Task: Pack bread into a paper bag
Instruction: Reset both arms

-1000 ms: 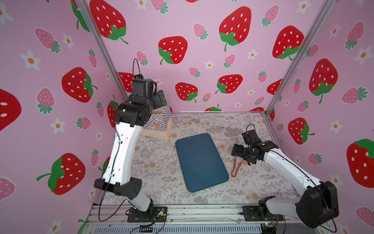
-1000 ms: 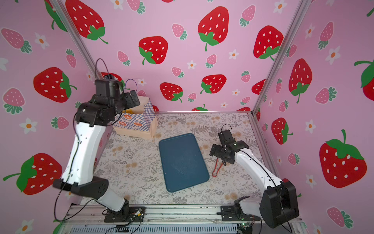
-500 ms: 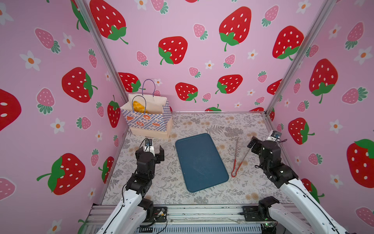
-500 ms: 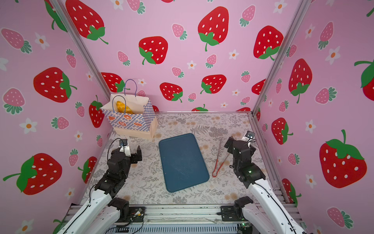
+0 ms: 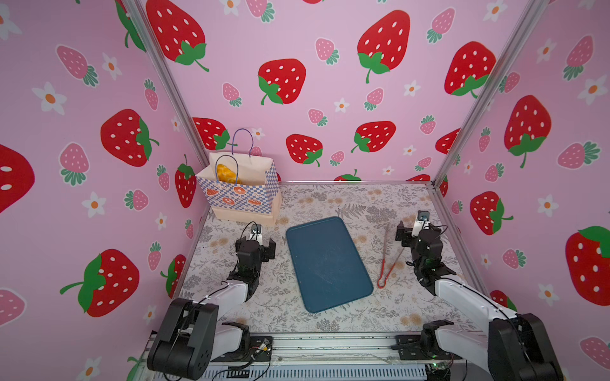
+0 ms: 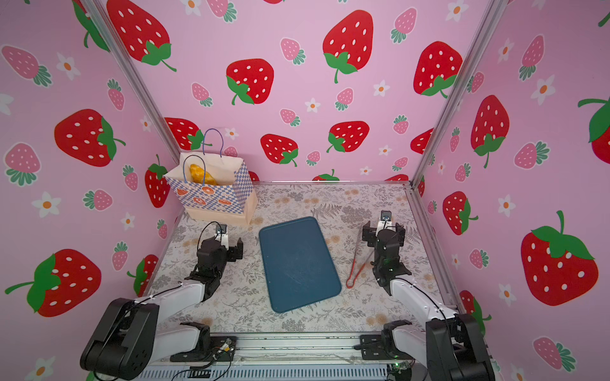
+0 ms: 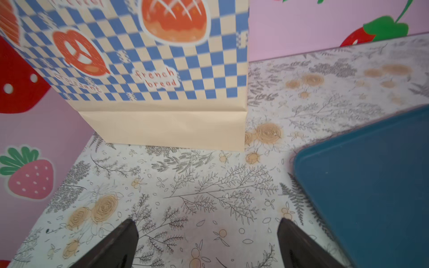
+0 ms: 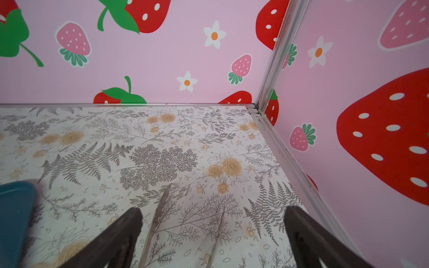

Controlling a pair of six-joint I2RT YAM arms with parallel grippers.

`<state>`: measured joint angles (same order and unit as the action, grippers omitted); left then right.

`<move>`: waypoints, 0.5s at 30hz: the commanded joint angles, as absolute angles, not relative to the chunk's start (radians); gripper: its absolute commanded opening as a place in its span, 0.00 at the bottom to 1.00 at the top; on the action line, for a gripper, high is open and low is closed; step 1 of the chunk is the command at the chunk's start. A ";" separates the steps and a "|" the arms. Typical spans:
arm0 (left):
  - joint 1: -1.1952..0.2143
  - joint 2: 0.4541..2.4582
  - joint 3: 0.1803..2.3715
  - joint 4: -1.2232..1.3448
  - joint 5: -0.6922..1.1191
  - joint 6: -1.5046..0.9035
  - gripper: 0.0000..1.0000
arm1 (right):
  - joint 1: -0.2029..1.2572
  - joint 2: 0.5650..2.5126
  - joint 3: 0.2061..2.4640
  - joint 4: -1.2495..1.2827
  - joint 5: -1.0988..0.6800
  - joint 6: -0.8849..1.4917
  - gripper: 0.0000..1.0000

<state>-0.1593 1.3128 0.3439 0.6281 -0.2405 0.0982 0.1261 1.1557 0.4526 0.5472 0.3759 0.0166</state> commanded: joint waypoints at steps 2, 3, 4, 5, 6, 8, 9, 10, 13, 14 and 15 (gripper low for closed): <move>-0.136 1.418 0.395 0.767 -0.128 0.119 1.00 | 0.058 1.221 0.452 0.670 0.255 0.034 1.00; -0.137 1.450 0.379 0.825 -0.139 0.116 0.99 | 0.042 1.239 0.453 0.676 0.217 0.019 1.00; -0.137 1.457 0.374 0.851 -0.168 0.103 1.00 | 0.020 1.255 0.451 0.685 0.182 0.029 1.00; -0.129 1.447 0.373 0.829 -0.158 0.097 0.99 | -0.001 1.270 0.447 0.696 0.156 0.052 1.00; -0.116 1.450 0.357 0.860 -0.127 0.094 1.00 | -0.027 1.292 0.439 0.726 0.127 0.085 1.00; -0.071 1.494 0.292 1.011 -0.038 0.076 1.00 | -0.056 1.337 0.427 0.783 0.099 0.124 1.00; -0.061 1.558 0.259 1.164 -0.001 0.075 1.00 | -0.061 1.341 0.428 0.790 0.096 0.132 1.00; -0.061 1.566 0.255 1.180 -0.014 0.070 1.00 | -0.064 1.339 0.431 0.782 0.074 0.123 1.00; -0.044 1.538 0.334 0.987 0.017 0.062 0.99 | -0.067 1.330 0.425 0.775 0.015 0.104 1.00; -0.030 1.541 0.358 0.948 0.011 0.038 0.99 | -0.067 1.317 0.419 0.757 -0.006 0.098 1.00; -0.016 1.533 0.395 0.863 0.014 0.026 0.99 | -0.067 1.296 0.408 0.735 -0.022 0.093 1.00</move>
<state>-0.0471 1.5360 0.3103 0.9333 -0.0319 0.0669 -0.0643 1.3373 0.4290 0.7139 0.0692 0.0910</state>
